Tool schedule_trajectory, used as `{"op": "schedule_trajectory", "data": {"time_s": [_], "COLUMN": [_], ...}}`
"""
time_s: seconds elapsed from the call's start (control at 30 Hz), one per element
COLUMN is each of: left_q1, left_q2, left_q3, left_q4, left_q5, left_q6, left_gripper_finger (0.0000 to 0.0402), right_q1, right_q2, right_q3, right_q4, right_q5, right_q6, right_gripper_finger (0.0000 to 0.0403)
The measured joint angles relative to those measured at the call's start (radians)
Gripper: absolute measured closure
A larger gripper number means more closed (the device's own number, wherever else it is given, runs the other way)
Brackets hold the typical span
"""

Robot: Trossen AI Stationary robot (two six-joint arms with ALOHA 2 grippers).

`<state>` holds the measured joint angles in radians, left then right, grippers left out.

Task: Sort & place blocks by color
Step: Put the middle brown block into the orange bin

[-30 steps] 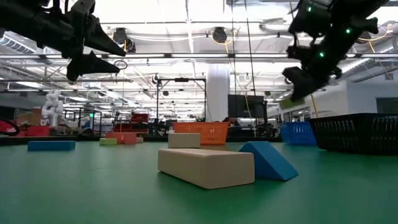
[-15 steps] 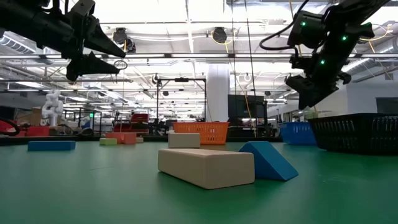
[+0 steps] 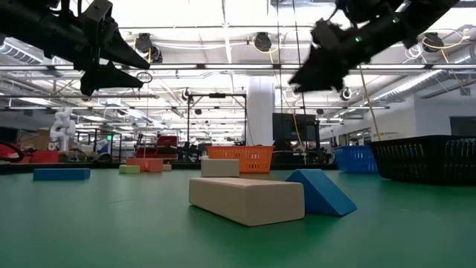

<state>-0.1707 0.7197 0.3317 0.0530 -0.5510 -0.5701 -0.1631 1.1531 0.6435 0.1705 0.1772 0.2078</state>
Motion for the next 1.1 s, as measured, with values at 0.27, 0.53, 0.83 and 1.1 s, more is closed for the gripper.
{"op": "schedule_trajectory", "data": {"time_s": [0.27,0.53,0.83,1.1], "left_q1": [0.005,0.005,0.005,0.005], "left_q2": [0.000,0.000,0.000,0.000], "left_q3": [0.000,0.000,0.000,0.000], "left_q4": [0.001,0.000,-0.034,-0.054], "left_q5": [0.000,0.000,0.000,0.001], "left_q6": [0.015,-0.012,-0.036,-0.037], "left_gripper_finger": [0.0153,0.0153,0.0153,0.0153], "right_q1": [0.121,0.118,0.071,0.043], "right_q2": [0.315,0.566,0.726,0.802], "right_q3": [0.001,0.135,0.312,0.394], "right_q4": [0.435,0.475,0.256,0.145], "right_q5": [0.000,-0.129,-0.128,-0.138], "right_q6": [-0.245,-0.248,-0.281,-0.282], "right_gripper_finger": [0.0203,0.0175,0.0143,0.0151]}}
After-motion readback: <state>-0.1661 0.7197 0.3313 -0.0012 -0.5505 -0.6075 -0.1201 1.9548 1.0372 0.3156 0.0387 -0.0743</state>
